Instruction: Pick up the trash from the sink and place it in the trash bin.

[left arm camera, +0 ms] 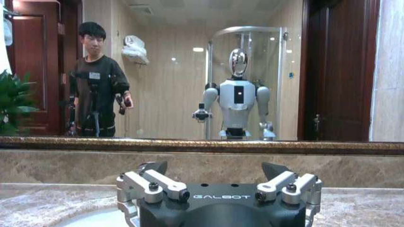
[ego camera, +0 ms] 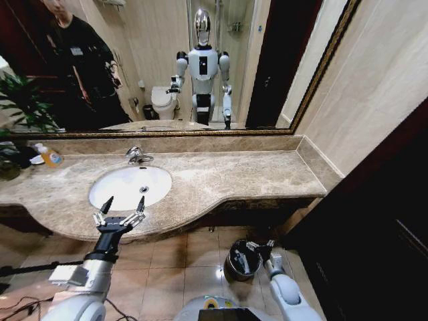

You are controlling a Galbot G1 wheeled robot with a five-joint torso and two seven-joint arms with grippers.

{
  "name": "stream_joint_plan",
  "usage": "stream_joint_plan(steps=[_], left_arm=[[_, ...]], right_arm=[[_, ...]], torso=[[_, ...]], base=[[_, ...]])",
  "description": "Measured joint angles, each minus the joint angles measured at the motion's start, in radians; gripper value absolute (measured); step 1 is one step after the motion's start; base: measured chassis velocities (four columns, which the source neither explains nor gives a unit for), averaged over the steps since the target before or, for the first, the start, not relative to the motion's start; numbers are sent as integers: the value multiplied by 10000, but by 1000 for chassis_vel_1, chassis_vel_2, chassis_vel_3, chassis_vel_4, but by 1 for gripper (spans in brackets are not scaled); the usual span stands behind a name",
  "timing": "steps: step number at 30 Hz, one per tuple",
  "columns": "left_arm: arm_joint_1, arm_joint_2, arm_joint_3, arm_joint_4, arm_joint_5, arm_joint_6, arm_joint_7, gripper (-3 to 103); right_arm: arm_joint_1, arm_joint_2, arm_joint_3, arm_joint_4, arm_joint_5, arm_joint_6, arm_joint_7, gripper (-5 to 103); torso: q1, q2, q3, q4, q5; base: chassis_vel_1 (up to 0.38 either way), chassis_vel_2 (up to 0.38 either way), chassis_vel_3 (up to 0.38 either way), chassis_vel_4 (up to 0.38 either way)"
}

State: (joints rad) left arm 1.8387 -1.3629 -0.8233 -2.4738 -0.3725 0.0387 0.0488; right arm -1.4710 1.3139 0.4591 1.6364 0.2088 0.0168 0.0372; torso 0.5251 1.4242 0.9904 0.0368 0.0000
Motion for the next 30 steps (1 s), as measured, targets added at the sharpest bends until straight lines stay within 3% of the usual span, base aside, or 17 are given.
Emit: stream_joint_plan(steps=[13, 30], left_arm=[[0, 0, 0, 0, 0, 0, 0, 100], [0, 0, 0, 0, 0, 0, 0, 100]], right_arm=[[-498, -321, 10, 2800, 1006, -1352, 111, 100], [-575, -518, 106, 5067, 1493, -1679, 691, 100]], torso=[[0, 0, 0, 0, -1], [0, 0, 0, 0, 0]], base=[[0, 0, 0, 0], [0, 0, 0, 0]])
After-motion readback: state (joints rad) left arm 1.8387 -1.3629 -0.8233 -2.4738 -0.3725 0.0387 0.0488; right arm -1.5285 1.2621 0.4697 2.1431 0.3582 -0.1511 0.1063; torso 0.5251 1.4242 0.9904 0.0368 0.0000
